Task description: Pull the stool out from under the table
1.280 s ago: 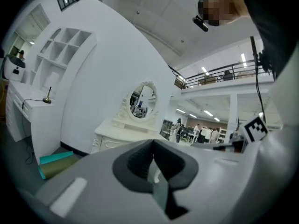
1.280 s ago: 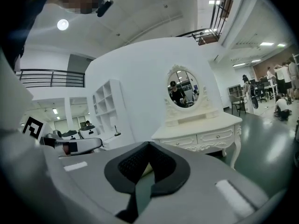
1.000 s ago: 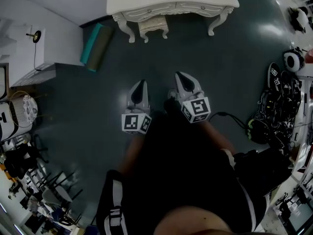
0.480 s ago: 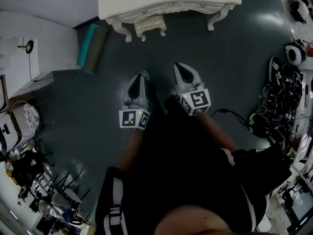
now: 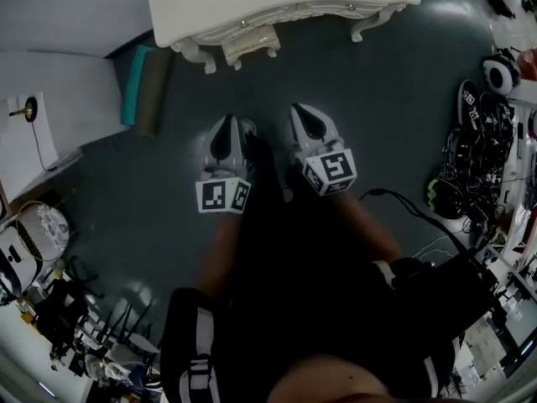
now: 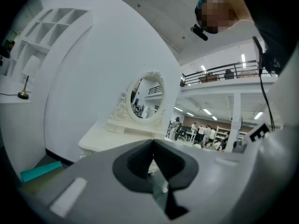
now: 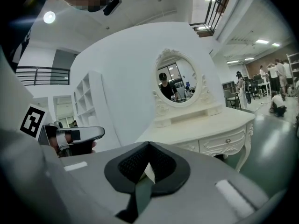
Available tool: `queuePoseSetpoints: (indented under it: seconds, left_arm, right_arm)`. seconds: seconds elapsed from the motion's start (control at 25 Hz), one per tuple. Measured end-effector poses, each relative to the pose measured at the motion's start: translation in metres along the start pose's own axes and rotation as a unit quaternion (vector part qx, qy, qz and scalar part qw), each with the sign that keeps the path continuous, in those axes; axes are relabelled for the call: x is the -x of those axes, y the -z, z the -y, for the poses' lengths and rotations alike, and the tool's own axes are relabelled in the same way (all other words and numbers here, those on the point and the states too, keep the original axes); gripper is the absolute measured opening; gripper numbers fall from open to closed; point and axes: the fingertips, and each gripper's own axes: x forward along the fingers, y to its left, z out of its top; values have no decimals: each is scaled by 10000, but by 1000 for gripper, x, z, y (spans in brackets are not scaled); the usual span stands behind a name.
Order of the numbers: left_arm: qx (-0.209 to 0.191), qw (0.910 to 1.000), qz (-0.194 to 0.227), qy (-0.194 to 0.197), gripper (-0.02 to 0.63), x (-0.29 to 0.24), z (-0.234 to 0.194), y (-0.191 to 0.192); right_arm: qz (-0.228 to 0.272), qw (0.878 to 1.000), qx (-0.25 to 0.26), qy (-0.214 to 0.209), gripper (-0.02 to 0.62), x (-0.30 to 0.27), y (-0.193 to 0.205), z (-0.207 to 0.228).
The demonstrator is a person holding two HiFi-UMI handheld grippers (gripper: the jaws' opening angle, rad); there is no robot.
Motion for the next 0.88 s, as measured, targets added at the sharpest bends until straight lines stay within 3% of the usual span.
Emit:
queuePoseSetpoints:
  seconds: [0.52, 0.88]
  left_arm:
    - [317, 9992, -170, -187, 6, -82, -102, 77]
    - [564, 9977, -322, -170, 6, -122, -137, 138]
  right_arm:
    - [-249, 9975, -538, 372, -2, -115, 75, 31]
    - [-385, 9959, -542, 613, -2, -178, 140, 58]
